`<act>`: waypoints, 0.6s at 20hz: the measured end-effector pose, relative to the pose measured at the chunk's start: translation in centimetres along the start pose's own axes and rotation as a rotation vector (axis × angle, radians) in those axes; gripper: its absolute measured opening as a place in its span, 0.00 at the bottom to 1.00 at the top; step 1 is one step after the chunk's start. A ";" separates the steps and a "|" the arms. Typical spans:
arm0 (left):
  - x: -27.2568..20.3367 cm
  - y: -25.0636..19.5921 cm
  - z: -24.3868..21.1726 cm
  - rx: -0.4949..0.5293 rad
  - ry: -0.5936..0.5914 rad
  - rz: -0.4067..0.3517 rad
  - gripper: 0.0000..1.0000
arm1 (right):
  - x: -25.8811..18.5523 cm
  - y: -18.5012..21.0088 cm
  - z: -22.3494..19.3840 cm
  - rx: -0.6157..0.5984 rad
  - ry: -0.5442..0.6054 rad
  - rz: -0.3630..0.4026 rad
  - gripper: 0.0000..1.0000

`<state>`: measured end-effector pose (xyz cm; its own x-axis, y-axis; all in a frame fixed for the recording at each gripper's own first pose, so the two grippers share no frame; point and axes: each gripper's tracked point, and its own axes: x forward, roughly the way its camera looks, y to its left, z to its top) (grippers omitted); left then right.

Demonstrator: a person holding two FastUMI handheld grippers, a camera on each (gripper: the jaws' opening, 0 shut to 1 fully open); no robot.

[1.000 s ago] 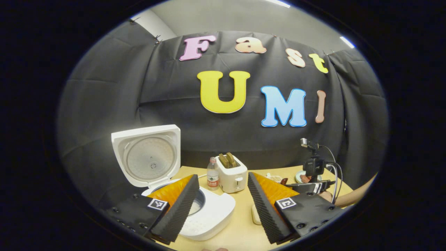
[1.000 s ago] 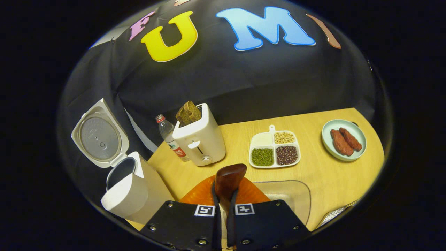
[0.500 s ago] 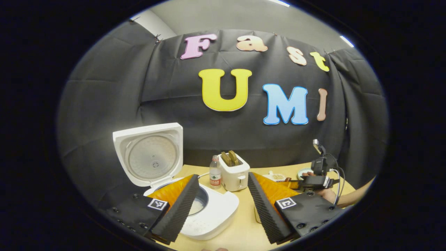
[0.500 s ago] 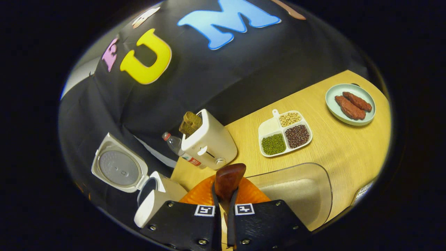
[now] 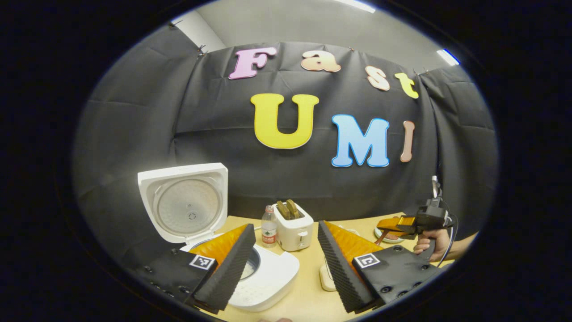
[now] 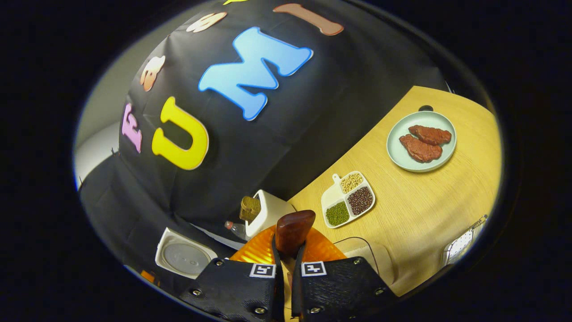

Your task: Close the left gripper, press the button to open the rice cooker; take a wooden spoon from the chopstick holder with the right hand, scoop a spoonful of rice and pour it into the rice cooker, then put the wooden spoon back into the chopstick holder.

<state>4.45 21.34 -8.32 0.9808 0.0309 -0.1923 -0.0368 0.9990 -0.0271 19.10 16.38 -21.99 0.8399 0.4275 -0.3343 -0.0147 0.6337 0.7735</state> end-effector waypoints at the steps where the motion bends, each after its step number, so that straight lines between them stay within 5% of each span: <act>1: 0.0 0.2 0.2 0.006 -0.003 0.001 1.00 | -0.5 0.2 0.7 0.037 -0.014 0.013 0.06; 7: -0.9 0.7 0.3 0.013 -0.019 -0.023 0.98 | -2.5 3.5 2.0 0.205 -0.049 0.102 0.06; 12: -2.1 1.9 -0.3 0.024 -0.017 -0.040 1.00 | -3.2 7.1 0.5 0.206 -0.026 0.149 0.06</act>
<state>2.29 23.16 -8.31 0.9846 -0.0090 -0.1746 0.0073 0.9999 -0.0105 16.57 19.23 -15.15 0.8505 0.4881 -0.1960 -0.0314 0.4191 0.9074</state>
